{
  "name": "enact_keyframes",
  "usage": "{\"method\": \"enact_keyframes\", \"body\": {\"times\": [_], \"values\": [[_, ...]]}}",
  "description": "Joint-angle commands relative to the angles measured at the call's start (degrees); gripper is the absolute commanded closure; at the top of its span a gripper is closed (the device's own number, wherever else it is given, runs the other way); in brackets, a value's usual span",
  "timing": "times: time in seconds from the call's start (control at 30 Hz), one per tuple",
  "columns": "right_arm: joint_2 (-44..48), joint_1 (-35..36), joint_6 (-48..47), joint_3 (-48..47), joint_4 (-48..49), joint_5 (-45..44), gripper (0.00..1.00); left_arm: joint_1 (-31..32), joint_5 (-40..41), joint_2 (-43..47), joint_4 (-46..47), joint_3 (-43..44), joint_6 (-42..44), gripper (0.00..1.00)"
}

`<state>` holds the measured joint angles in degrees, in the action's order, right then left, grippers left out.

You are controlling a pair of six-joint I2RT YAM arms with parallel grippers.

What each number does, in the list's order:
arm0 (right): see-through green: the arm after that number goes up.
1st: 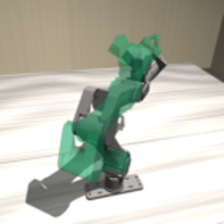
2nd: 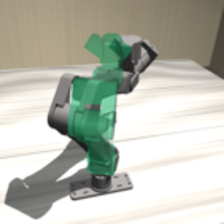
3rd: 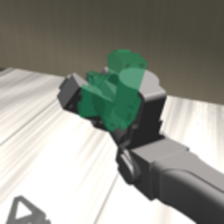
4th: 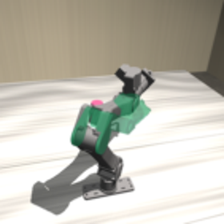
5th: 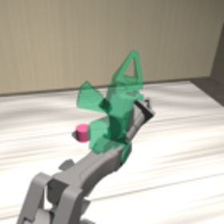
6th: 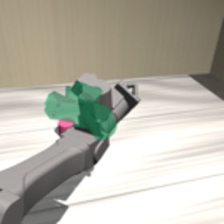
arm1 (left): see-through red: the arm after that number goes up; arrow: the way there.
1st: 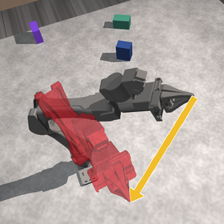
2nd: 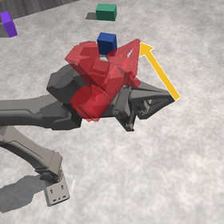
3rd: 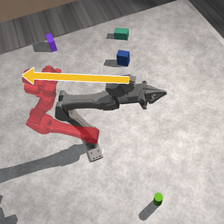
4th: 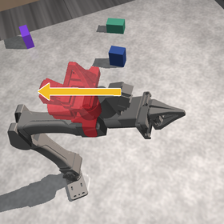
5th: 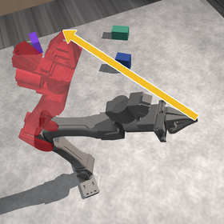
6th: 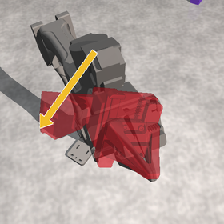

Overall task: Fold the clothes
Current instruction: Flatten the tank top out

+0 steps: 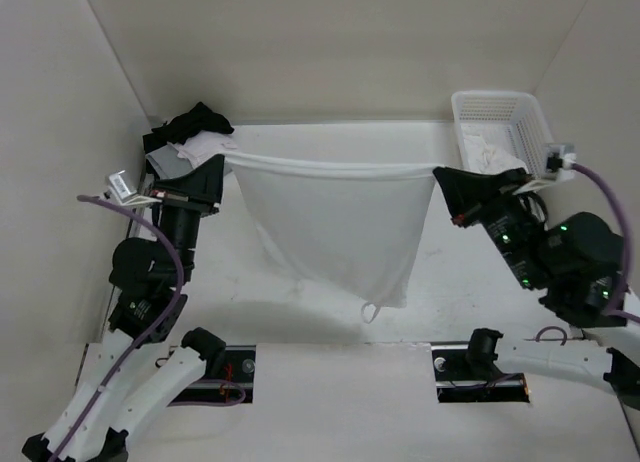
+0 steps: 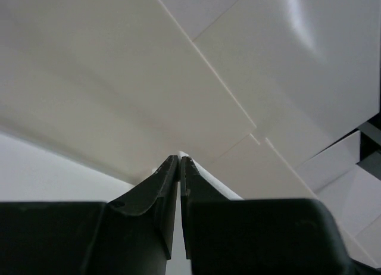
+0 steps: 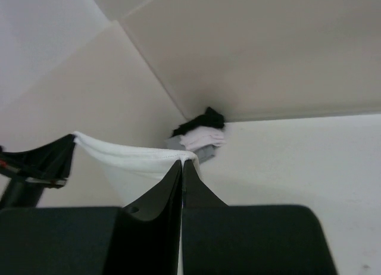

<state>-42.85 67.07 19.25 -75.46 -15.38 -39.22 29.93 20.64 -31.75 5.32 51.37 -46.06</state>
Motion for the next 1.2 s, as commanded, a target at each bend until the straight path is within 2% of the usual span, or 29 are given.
{"method": "enact_keyframes", "body": {"times": [0.0, 0.17, 0.23, 0.3, 0.43, 0.53, 0.63, 0.73, 0.87, 1.0, 1.17], "values": [[-3.99, -8.80, 0.34, 4.17, -1.77, 4.46, 0.99, -0.18, 2.29, -4.71, -2.16, -3.90, 1.24, 0.96], [-12.32, -30.86, 7.64, 9.63, 3.85, 27.58, 0.99, -5.09, 3.09, -16.39, 2.31, -8.13, 0.63, 0.96], [-18.37, -37.54, 8.61, 8.15, 5.87, 33.21, 0.99, -8.34, 1.95, -22.18, 5.29, -6.65, 0.54, 0.96], [-24.35, -41.25, 9.05, 4.65, 7.55, 36.31, 0.99, -10.72, -0.76, -29.56, 8.55, -2.10, -0.43, 0.96], [-35.61, -46.36, 9.32, -9.31, 6.77, 39.66, 0.99, -14.68, -5.34, -41.53, 9.53, 11.70, -1.13, 0.96], [-39.84, -47.95, 8.62, -20.74, 2.30, 40.98, 0.99, -16.88, -7.90, -44.01, 8.48, 19.18, -1.31, 0.96], [-41.35, -48.22, 7.65, -28.49, -0.96, 41.42, 0.99, -18.02, -8.34, -42.88, 8.48, 21.40, -0.35, 0.96], [-40.74, -48.04, 7.12, -29.57, -2.37, 41.25, 0.99, -18.38, -8.17, -40.77, 9.18, 19.82, -0.08, 0.96], [-35.74, -47.95, 7.56, -19.49, 0.16, 40.19, 0.99, -16.71, -8.25, -38.40, 10.06, 14.73, 0.01, 0.96], [-27.31, -46.90, 9.66, -1.41, 5.61, 38.79, 0.99, -15.04, -6.94, -33.92, 11.02, 4.81, -1.13, 0.96], [-13.78, -42.08, 15.28, 27.33, 12.82, 36.33, 0.99, -11.71, -4.83, -22.51, 11.47, -16.70, -2.88, 0.96]]}}
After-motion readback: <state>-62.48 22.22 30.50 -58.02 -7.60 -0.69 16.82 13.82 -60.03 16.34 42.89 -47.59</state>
